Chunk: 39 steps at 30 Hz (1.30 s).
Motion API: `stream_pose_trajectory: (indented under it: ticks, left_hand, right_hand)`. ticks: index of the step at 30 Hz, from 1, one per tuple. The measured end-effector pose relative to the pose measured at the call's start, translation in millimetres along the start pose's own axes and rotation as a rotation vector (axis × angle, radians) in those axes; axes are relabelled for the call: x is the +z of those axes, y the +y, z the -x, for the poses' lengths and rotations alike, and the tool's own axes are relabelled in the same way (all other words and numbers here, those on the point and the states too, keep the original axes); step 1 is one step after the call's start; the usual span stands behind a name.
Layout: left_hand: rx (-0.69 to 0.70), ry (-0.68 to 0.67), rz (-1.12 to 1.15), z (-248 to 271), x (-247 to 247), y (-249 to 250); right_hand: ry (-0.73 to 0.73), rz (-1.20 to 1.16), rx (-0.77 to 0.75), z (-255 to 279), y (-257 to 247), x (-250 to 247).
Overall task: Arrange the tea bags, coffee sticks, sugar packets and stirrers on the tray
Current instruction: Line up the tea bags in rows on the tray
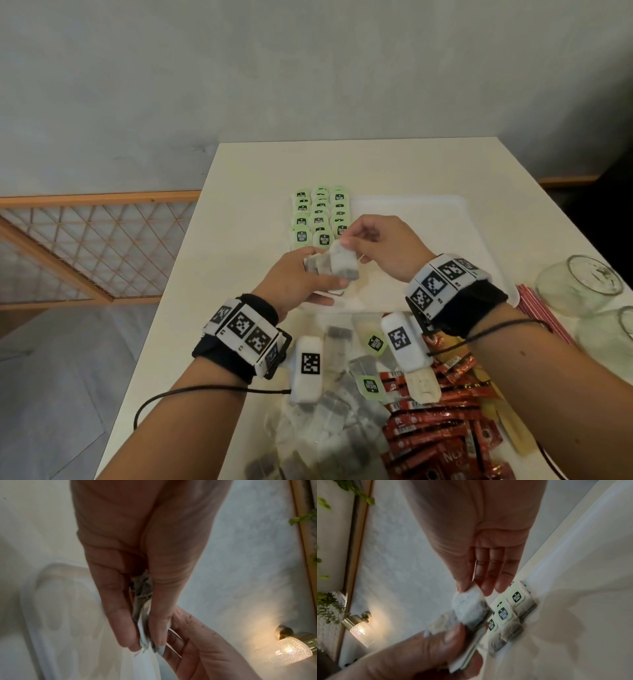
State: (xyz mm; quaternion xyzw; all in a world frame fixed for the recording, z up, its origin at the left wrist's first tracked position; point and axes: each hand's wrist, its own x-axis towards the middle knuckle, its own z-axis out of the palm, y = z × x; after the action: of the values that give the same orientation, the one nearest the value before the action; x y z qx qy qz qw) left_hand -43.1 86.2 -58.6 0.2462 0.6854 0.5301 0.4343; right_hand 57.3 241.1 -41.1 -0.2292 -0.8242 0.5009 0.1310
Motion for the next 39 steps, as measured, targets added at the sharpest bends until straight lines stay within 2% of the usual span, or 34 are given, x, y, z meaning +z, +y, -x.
stream_pose_trajectory:
  ticks: [2,5,9,17,22,25,32,35,39]
  left_hand:
    - [0.035,0.075,0.000,1,2,-2]
    - [0.129,0.264,-0.020,2,11,-1]
    - [0.272,0.373,-0.153,3,33,8]
    - [0.241,0.271,-0.013,-6,55,3]
    - [0.212,0.254,0.030,-12,48,4]
    - [0.191,0.231,0.088,-18,39,10]
    - [0.115,0.235,0.056,-28,12,5]
    - [0.063,0.264,0.088,-28,-6,1]
    - [0.039,0.300,0.096,-31,-24,-1]
  right_hand:
    - [0.091,0.000,0.028,6,2,-7]
    - [0.229,0.020,0.053,17,5,-12]
    - [0.284,0.089,0.058,28,8,-6]
    - [0.290,0.012,0.092,31,8,0]
    - [0.199,0.002,0.081,22,7,-5]
    - [0.167,0.164,0.033,12,11,-12]
    - [-0.048,0.116,0.234,-15,30,-14]
    - [-0.020,0.136,0.310,-29,43,-12]
    - [0.076,0.079,0.312,-46,49,-9]
